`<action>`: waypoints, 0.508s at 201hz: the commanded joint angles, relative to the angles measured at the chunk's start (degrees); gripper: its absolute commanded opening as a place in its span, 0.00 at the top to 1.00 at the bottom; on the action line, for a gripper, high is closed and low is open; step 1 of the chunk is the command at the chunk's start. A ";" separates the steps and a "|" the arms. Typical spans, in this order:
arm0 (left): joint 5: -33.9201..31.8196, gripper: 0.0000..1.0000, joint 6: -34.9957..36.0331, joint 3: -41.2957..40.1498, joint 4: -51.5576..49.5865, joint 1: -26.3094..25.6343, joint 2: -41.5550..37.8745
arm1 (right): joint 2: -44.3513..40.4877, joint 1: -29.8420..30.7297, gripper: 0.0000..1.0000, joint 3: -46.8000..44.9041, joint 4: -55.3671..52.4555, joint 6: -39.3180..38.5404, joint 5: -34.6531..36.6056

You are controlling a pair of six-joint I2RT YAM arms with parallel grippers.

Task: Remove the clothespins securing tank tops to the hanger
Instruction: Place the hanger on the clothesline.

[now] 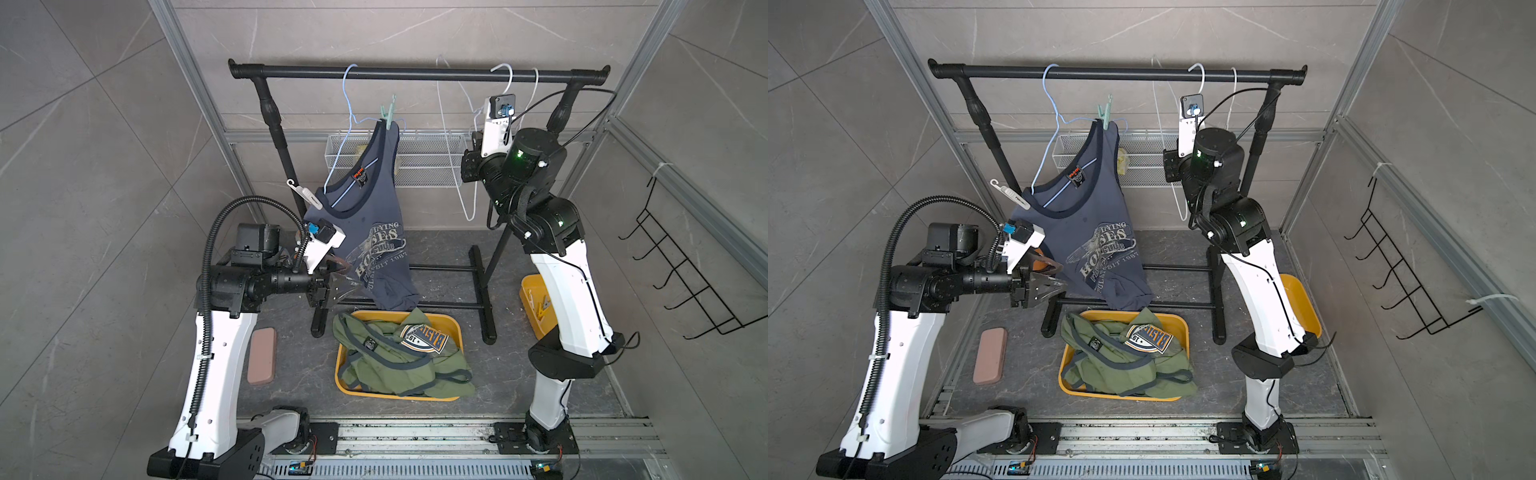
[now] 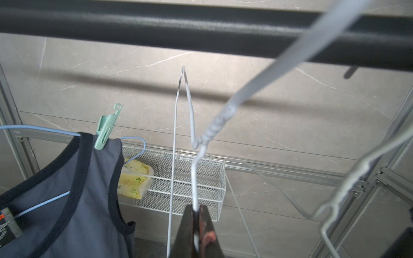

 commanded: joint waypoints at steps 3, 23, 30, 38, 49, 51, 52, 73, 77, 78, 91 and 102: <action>2.04 0.33 1.61 1.39 -0.81 -0.23 0.53 | 0.50 -1.14 1.00 1.62 5.58 -1.39 0.09; 2.13 0.33 1.71 1.98 -1.06 -0.23 1.15 | 1.22 -2.04 1.00 1.15 7.05 -1.42 0.31; 2.16 0.33 1.74 2.11 -1.08 -0.23 1.34 | 1.59 -2.34 1.00 1.18 7.38 -1.56 0.27; 2.21 0.33 1.65 2.28 -1.07 -0.21 1.53 | 2.24 -2.80 1.00 1.97 7.27 -1.56 0.22; 2.29 0.33 1.60 2.46 -1.10 -0.18 1.72 | 3.43 -3.45 1.00 3.36 6.26 -1.42 0.22; 2.32 0.33 1.65 2.47 -1.10 -0.22 1.69 | 3.55 -3.54 1.00 3.62 6.10 -1.40 0.19; 2.35 0.33 1.65 2.47 -1.09 -0.18 1.69 | 3.68 -3.60 1.00 3.73 6.02 -1.38 0.18; 2.42 0.33 1.61 2.25 -1.08 -0.23 2.05 | 5.01 -4.78 1.00 4.94 4.30 -0.99 0.03; 2.41 0.33 1.60 2.25 -1.03 -0.23 2.03 | 5.11 -4.91 1.00 4.81 4.12 -0.84 -0.08; 2.44 0.33 1.65 2.18 -1.05 -0.19 2.06 | 5.12 -4.98 1.00 4.77 4.10 -0.84 -0.12; 2.56 0.33 1.60 2.03 -1.05 -0.23 2.15 | 5.21 -5.52 1.00 4.48 3.40 -0.16 -0.61; 2.64 0.33 1.54 2.02 -0.99 -0.23 2.03 | 5.21 -5.86 1.00 4.33 2.81 0.23 -1.05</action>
